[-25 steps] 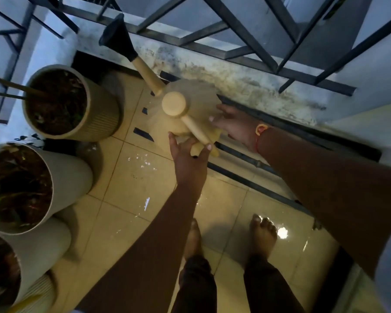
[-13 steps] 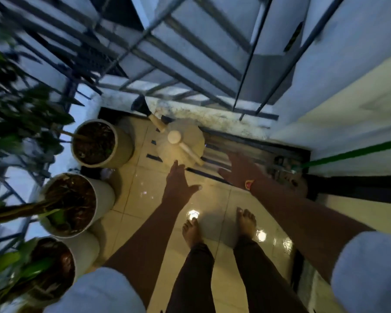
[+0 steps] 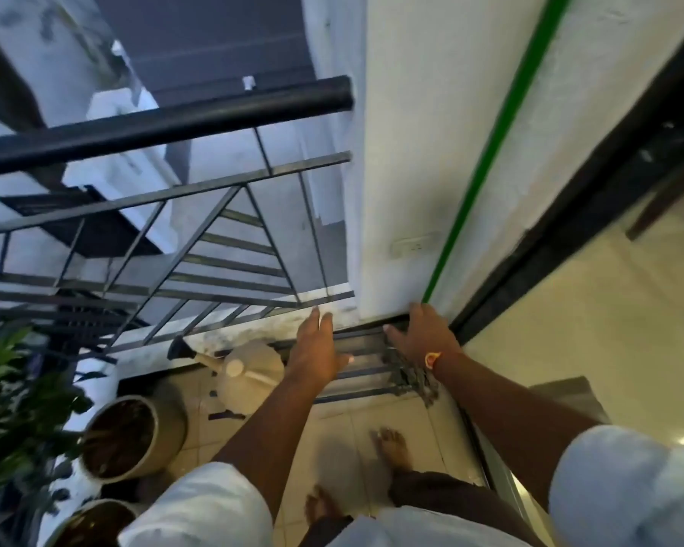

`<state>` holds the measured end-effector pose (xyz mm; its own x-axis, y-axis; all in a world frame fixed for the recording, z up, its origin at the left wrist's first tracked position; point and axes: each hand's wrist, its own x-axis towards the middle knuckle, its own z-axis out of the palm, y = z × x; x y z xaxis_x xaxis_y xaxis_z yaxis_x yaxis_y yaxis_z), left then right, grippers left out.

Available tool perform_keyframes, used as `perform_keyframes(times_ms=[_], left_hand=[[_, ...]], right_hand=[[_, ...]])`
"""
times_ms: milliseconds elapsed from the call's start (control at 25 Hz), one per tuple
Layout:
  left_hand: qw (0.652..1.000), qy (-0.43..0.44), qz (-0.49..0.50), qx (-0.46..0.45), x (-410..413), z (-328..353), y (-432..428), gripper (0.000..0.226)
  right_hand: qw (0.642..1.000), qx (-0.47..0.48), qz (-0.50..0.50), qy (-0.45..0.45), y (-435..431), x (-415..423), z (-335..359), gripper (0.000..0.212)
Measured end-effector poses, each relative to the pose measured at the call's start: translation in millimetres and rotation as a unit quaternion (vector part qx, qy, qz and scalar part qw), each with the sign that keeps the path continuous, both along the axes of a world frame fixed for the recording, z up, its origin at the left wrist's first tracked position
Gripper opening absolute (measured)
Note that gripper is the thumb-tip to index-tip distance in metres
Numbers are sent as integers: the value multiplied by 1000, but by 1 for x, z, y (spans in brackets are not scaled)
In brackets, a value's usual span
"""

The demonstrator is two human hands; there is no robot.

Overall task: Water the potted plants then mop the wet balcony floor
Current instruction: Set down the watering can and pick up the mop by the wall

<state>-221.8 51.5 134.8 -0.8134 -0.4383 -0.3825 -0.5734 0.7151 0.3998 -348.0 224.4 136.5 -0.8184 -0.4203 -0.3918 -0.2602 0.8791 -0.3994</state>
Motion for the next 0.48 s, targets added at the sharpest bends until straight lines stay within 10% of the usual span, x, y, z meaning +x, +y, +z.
perform_keyframes(times_ms=[480], left_hand=[[994,76,-74,29,-138,73,56,103]], right_hand=[[954,-247,-168,-14,19,-134,67,90]])
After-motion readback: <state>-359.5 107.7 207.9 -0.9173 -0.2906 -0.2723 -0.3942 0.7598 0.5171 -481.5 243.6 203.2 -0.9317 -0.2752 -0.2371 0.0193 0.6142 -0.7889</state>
